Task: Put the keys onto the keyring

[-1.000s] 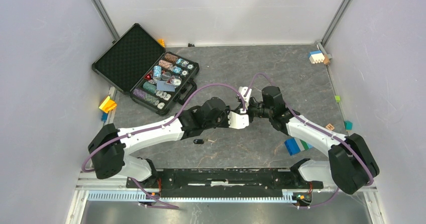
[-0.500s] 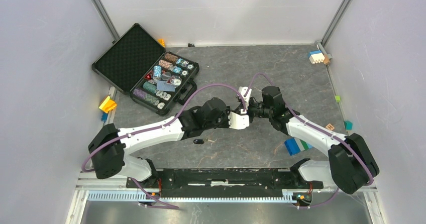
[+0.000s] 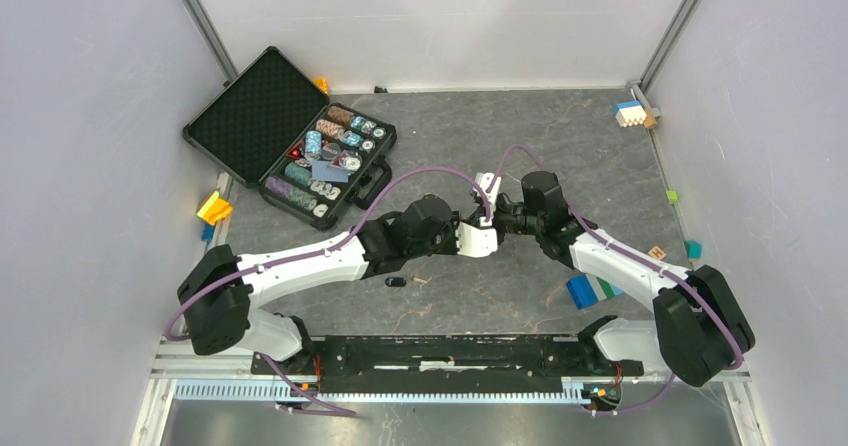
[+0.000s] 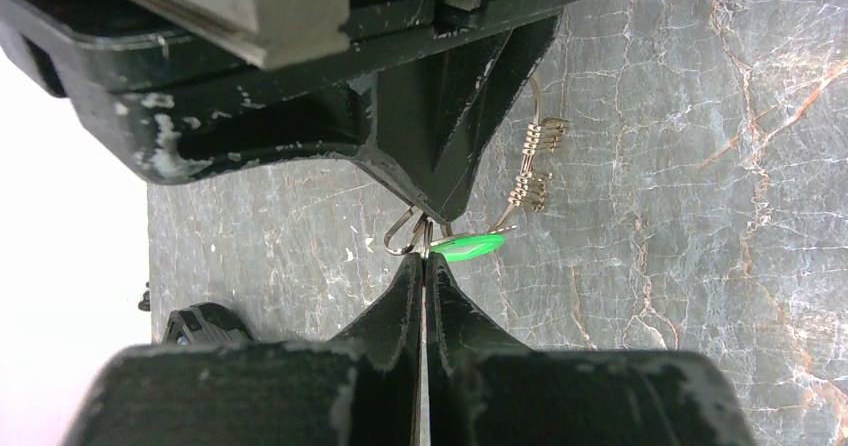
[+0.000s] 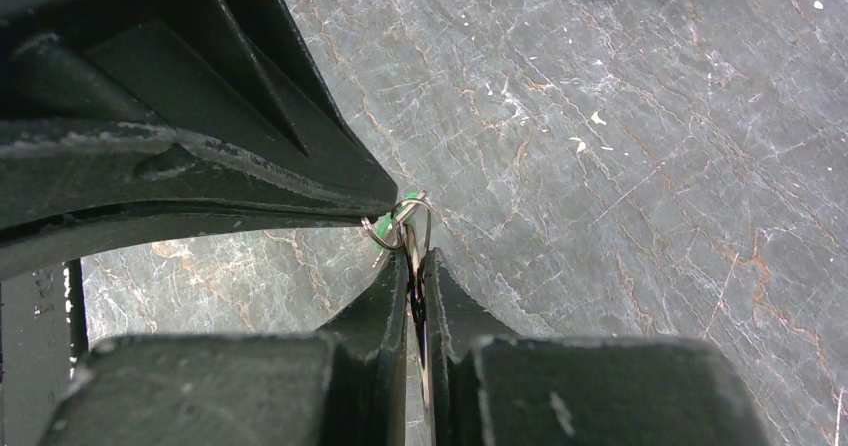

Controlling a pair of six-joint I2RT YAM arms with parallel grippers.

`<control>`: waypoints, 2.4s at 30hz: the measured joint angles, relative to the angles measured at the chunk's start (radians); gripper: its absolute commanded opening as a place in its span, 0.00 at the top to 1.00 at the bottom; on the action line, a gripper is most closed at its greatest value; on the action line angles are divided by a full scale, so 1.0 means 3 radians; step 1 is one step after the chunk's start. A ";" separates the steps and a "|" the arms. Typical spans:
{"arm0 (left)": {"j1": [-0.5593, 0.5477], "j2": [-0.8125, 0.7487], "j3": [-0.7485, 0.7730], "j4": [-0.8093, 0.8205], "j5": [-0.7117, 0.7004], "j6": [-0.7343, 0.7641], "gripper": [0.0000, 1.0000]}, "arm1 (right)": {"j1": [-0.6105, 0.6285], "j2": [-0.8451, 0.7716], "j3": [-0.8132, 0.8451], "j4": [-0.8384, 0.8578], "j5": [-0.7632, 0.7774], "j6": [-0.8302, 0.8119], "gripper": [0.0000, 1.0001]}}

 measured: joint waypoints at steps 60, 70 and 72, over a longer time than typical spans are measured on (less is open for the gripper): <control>-0.0047 0.0118 0.0011 0.0263 -0.0501 -0.0205 0.98 | -0.0010 0.0006 0.0000 0.0078 0.0097 -0.0027 1.00; -0.0062 0.0140 0.0024 0.0319 -0.0627 -0.0285 0.98 | -0.0023 0.0006 0.0000 0.0127 0.0102 -0.0037 1.00; -0.0064 0.0140 0.0024 0.0336 -0.0651 -0.0292 0.98 | -0.0023 0.0006 0.0000 0.0148 0.0102 -0.0037 1.00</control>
